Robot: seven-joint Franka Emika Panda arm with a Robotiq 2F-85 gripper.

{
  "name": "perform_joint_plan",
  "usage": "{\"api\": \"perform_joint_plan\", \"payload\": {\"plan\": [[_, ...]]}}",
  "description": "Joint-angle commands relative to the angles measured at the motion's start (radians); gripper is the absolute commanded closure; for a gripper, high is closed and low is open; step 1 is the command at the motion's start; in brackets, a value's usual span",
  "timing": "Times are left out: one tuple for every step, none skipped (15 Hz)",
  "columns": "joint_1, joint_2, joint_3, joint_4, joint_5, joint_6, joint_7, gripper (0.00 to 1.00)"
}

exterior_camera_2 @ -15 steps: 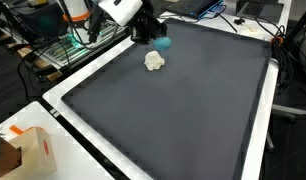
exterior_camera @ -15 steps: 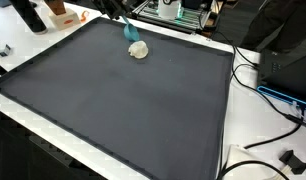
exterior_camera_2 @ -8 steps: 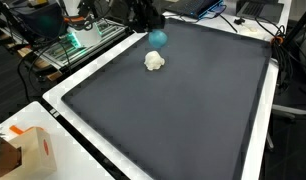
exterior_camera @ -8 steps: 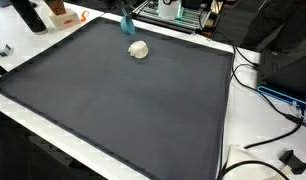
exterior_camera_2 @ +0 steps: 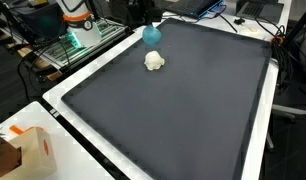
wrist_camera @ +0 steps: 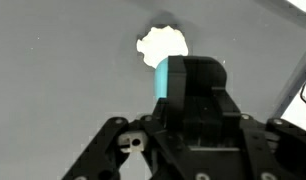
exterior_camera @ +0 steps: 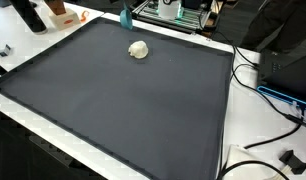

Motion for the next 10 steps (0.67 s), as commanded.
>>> {"api": "perform_joint_plan", "payload": {"plan": [[0.02,-0.047,0.008,-0.022,-0.094,-0.021,0.069,0.75],[0.025,-0.051,0.01,-0.022,-0.112,-0.024,0.08,0.75],[0.028,-0.056,0.012,-0.023,-0.129,-0.028,0.089,0.75],[0.031,-0.06,0.015,-0.022,-0.156,-0.031,0.101,0.75],[0.037,-0.023,-0.001,0.001,-0.107,-0.013,0.062,0.75],[0.04,-0.024,-0.001,0.002,-0.111,-0.013,0.065,0.5],[0.041,-0.022,-0.001,0.004,-0.111,-0.013,0.065,0.5],[0.041,-0.02,-0.001,0.005,-0.11,-0.013,0.065,0.5],[0.04,-0.019,-0.002,0.005,-0.11,-0.013,0.065,0.5],[0.04,-0.019,-0.002,0.005,-0.11,-0.013,0.065,0.5]]}}
